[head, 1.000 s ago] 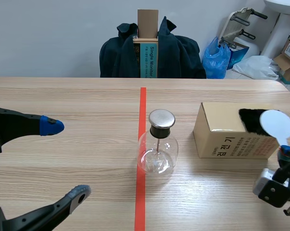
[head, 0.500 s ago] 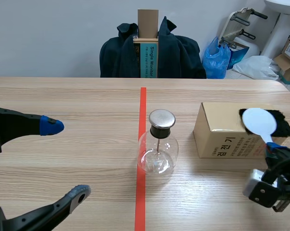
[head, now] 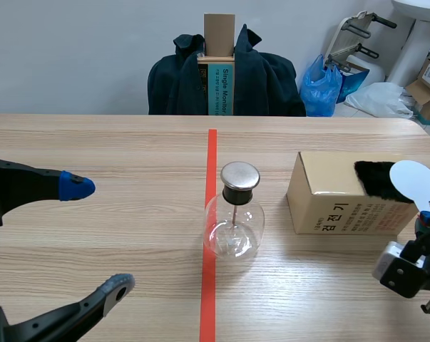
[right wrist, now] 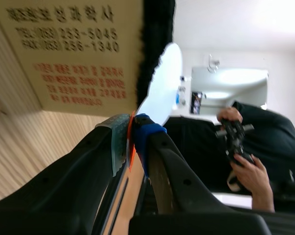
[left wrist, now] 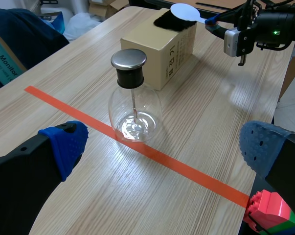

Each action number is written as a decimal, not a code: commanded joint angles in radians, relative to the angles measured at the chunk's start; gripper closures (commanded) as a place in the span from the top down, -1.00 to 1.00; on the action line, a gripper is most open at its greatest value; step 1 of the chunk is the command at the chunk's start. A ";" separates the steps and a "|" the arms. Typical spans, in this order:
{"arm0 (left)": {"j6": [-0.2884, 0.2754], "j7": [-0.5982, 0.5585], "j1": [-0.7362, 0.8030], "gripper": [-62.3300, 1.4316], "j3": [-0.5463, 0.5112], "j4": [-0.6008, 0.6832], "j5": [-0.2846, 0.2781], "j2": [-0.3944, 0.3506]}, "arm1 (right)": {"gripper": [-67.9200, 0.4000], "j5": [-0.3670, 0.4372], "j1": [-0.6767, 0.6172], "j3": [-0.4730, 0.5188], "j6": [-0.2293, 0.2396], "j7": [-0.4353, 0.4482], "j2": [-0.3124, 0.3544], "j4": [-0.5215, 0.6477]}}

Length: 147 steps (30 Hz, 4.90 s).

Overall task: Do the electroscope experiment.
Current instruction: 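Rub the plate on the fur, then bring the plate to the electroscope and point at the metal foil, then move the plate toward and away from the electroscope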

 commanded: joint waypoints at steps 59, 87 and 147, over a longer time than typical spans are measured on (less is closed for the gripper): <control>0.010 0.058 -0.637 -0.88 0.512 -0.577 -0.006 0.264 | -0.97 0.291 0.019 0.205 0.078 -0.039 0.052 0.662; 0.115 -0.055 -0.768 -0.88 0.605 -0.808 0.045 0.391 | -0.97 -0.019 0.127 -0.317 0.021 -0.189 0.021 0.420; 0.114 -0.055 -0.768 -0.87 0.605 -0.808 0.046 0.390 | -0.97 -0.111 -0.006 -0.320 -0.118 0.281 -0.012 0.283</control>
